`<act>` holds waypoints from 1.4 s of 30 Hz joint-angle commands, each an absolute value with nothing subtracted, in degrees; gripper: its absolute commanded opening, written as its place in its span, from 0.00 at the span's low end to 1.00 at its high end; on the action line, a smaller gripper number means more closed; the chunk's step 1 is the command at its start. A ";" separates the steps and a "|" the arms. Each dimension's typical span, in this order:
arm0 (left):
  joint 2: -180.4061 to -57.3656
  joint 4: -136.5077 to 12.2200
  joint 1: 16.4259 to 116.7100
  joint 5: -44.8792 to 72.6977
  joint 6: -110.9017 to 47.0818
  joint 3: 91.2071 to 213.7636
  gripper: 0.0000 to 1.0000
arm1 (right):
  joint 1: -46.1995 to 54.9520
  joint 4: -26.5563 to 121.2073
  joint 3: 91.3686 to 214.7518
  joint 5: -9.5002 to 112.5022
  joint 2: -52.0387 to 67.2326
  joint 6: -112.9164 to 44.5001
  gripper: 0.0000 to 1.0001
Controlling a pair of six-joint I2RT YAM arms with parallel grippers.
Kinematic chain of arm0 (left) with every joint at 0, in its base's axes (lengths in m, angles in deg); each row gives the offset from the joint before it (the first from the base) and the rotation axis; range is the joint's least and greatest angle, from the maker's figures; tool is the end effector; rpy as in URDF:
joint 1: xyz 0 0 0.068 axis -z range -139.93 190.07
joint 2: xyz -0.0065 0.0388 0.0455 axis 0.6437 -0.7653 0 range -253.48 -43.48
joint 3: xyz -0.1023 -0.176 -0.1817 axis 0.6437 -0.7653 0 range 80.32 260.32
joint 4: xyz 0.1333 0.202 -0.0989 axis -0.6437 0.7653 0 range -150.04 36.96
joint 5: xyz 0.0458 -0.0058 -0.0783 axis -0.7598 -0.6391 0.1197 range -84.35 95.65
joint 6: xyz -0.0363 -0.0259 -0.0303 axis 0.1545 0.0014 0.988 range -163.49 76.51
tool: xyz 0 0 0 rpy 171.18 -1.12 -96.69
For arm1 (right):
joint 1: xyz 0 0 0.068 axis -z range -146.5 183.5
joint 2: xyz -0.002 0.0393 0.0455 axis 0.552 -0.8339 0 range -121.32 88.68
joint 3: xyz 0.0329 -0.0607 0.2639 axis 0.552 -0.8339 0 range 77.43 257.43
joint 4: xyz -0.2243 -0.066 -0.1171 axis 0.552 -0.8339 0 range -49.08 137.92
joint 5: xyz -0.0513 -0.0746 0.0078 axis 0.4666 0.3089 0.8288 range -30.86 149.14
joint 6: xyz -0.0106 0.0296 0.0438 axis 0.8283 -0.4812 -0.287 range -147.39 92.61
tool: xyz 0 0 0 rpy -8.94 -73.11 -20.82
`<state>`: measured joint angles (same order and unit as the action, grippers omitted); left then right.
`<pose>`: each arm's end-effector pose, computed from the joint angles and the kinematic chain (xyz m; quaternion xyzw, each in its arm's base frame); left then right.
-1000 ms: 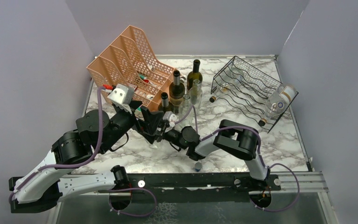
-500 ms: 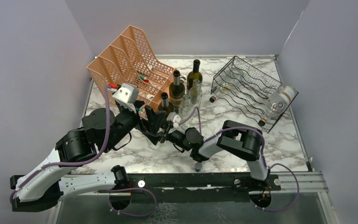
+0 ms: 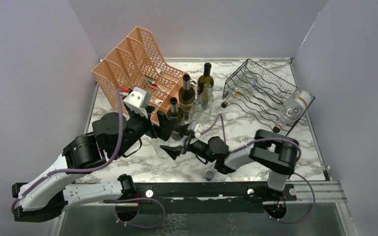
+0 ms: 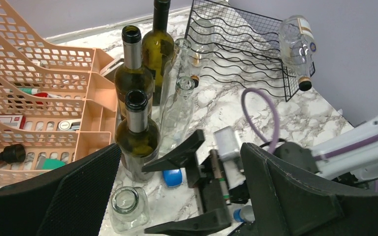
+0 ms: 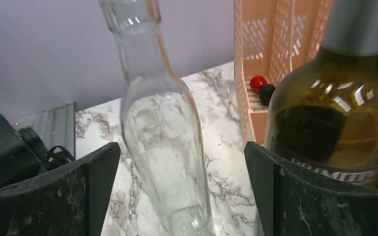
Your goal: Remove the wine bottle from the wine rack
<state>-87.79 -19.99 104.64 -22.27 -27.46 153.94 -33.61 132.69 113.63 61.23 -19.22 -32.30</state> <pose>0.0660 -0.1002 0.4505 0.1669 0.7446 -0.2587 0.5923 0.1342 0.3143 0.1757 -0.3091 0.5399 0.4511 0.6399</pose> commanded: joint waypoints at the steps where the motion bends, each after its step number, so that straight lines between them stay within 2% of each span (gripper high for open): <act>1: -88.50 -20.94 104.60 -23.43 -28.16 154.87 0.99 | -33.77 122.26 108.20 58.49 -7.43 -30.35 1.00; 4: -89.34 -22.00 104.62 -23.59 -28.66 154.76 0.99 | -33.75 105.60 104.59 62.50 3.46 -31.32 1.00; 7: -90.36 -23.81 104.65 -24.17 -29.36 154.29 0.99 | -33.78 82.44 103.93 70.40 16.49 -31.92 1.00; 10: -91.64 -26.15 104.66 -26.63 -30.36 153.98 0.99 | -33.74 65.91 103.89 81.19 29.82 -34.86 1.00; 13: -92.80 -30.66 104.62 -30.56 -32.98 154.72 0.99 | -33.70 47.02 109.85 94.64 41.20 -41.81 1.00; 15: -94.07 -33.66 104.52 -33.56 -35.71 155.97 0.99 | -33.54 36.09 116.24 102.67 44.72 -44.62 1.00; 17: -96.84 -35.23 104.38 -35.97 -38.57 158.32 0.99 | -33.28 29.00 124.06 105.86 45.62 -41.37 1.00; 19: -99.99 -35.66 102.68 -35.93 -40.54 162.16 0.99 | -32.25 28.27 129.36 107.99 44.80 -38.31 1.00; 22: -105.02 -34.79 93.41 -27.68 -41.41 168.15 0.99 | -26.40 28.77 137.29 105.45 40.50 -31.90 1.00; 27: -112.40 -32.66 70.11 -9.42 -39.78 176.71 0.99 | -4.30 21.42 153.69 83.68 30.47 -31.69 1.00; 29: -111.78 -33.89 65.05 -8.46 -39.71 178.47 0.99 | 2.14 18.00 159.94 79.62 27.81 -33.22 1.00; 32: -109.91 -33.75 62.57 -12.18 -39.21 182.04 0.99 | 8.74 15.12 166.92 76.36 27.06 -34.10 1.00; 36: -106.36 -34.41 62.49 -12.19 -39.33 183.35 0.99 | 9.16 10.16 176.86 75.31 28.37 -34.77 1.00; 42: -99.39 -37.76 62.56 -11.14 -38.66 177.73 0.99 | 9.16 12.48 179.83 72.87 35.12 -31.36 1.00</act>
<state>-103.01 -34.46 62.77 -12.96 -39.37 180.50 8.97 13.97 177.10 76.38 31.12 -33.39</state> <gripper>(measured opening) 0.991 0.995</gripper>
